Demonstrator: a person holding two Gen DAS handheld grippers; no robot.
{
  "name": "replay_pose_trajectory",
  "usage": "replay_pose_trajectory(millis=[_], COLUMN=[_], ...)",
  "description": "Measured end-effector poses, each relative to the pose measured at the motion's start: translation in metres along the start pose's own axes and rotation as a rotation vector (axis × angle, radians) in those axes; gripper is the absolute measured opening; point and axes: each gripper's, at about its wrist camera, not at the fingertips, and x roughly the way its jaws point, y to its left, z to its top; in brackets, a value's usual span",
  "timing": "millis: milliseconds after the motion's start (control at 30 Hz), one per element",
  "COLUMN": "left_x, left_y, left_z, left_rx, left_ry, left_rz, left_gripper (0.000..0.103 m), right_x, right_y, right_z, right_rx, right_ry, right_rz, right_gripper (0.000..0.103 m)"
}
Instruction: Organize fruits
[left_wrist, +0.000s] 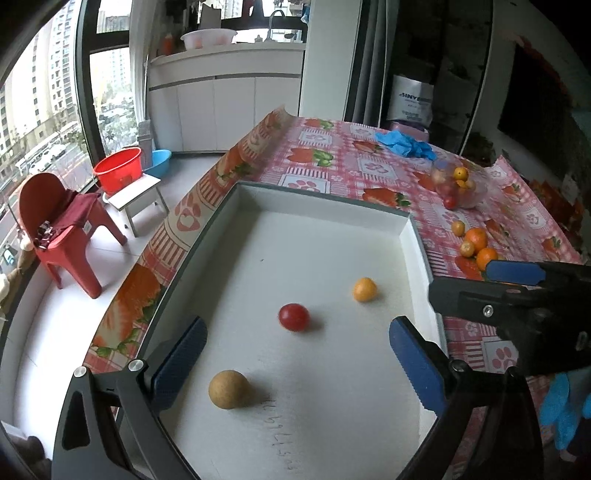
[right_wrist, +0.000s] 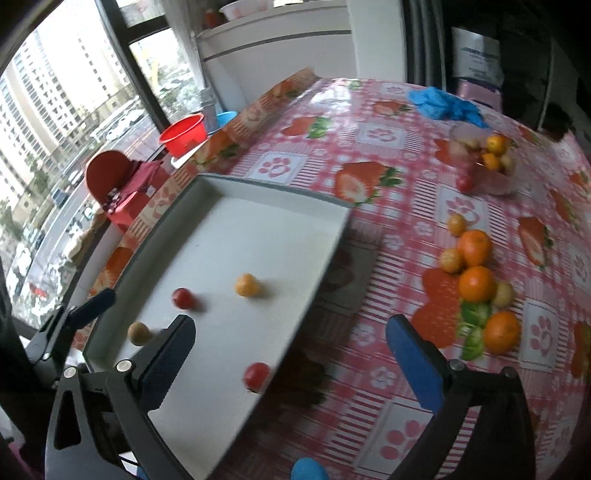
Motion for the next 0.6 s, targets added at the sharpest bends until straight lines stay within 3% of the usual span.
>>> replay_pose_trajectory(millis=[267,600], left_x=[-0.010,-0.012], left_y=[-0.019,-0.052], left_z=[0.009,0.011], left_rx=[0.010,0.044], left_ry=[0.011,0.042], left_rz=[-0.017,-0.037], left_gripper=[0.100,0.100], right_x=[-0.010,-0.019], right_y=[-0.046,-0.127], right_z=[-0.016,-0.058], right_rx=[0.102,0.253], right_ry=[0.011,0.048], right_rz=[-0.014,-0.117], right_gripper=[0.103,0.103])
